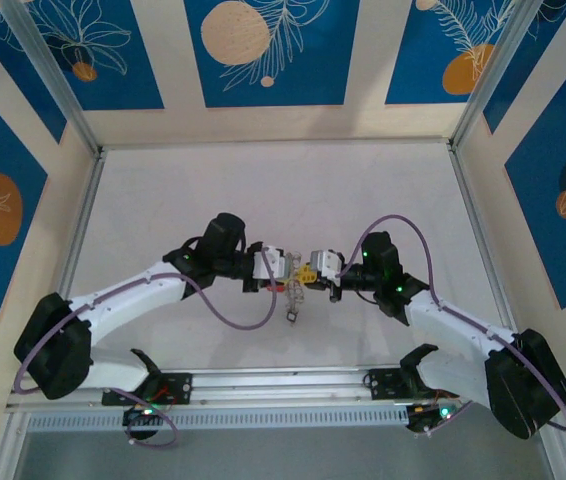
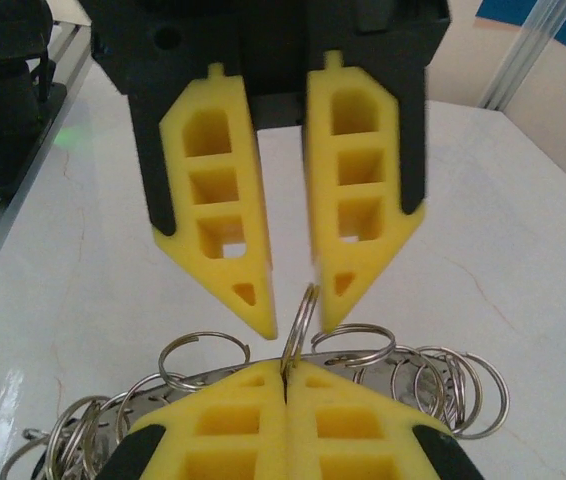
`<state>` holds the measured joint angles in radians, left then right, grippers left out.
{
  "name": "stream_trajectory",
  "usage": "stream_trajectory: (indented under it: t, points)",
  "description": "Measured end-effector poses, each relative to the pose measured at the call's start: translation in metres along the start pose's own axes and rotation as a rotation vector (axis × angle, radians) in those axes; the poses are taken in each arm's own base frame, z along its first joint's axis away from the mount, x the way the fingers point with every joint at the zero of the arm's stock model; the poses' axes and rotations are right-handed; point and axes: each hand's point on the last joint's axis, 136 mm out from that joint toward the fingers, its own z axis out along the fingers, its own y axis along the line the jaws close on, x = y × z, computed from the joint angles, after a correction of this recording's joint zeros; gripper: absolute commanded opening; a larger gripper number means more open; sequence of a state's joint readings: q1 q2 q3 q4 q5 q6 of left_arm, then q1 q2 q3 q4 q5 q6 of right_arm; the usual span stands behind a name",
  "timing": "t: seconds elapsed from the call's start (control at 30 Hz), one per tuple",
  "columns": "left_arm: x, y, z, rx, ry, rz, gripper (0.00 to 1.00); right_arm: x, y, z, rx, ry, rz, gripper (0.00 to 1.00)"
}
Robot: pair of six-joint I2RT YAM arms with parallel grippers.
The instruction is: Put the keys on the keyring
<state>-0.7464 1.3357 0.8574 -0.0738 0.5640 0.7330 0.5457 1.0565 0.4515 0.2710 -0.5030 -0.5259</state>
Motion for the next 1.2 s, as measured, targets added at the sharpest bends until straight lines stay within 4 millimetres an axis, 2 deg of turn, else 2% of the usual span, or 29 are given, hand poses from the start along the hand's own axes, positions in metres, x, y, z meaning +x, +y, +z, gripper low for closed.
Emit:
stream_trajectory:
  t: [0.17, 0.47, 0.5, 0.6, 0.77, 0.8, 0.83, 0.87, 1.1, 1.2]
  points:
    - [-0.004, 0.003, 0.002, 0.005, 0.01, -0.005, 0.21, 0.009, 0.004, 0.002, -0.004, 0.042, 0.0, 0.0]
    - [0.0, -0.009, 0.012, 0.055, 0.05, -0.005, 0.18, 0.011, 0.005, 0.004, 0.001, 0.074, -0.011, 0.0]
    - [0.001, -0.009, 0.013, 0.057, 0.057, -0.002, 0.16, 0.013, 0.005, 0.005, 0.0, 0.078, -0.007, 0.0]
    - [0.005, -0.01, 0.013, 0.059, 0.078, 0.0, 0.0, 0.015, 0.005, 0.006, 0.0, 0.083, -0.004, 0.0]
    - [0.007, -0.01, 0.012, 0.051, 0.095, 0.024, 0.0, 0.015, 0.003, 0.006, 0.006, 0.088, -0.003, 0.0]
    - [0.008, -0.01, 0.012, 0.044, 0.096, 0.028, 0.0, 0.015, 0.003, 0.006, 0.006, 0.087, -0.004, 0.04]
    - [0.007, -0.01, 0.011, 0.039, 0.095, 0.033, 0.0, 0.015, 0.002, 0.006, 0.007, 0.087, -0.004, 0.17]
    - [0.007, -0.009, 0.01, 0.032, 0.095, 0.037, 0.0, 0.015, 0.002, 0.007, 0.009, 0.086, -0.004, 0.21]
    - [0.015, -0.013, 0.005, 0.014, 0.117, 0.041, 0.0, 0.0, -0.008, -0.004, 0.069, 0.039, -0.036, 0.36]
    - [0.015, -0.014, 0.005, 0.014, 0.116, 0.045, 0.0, 0.0, -0.009, -0.011, 0.094, 0.023, -0.032, 0.37]
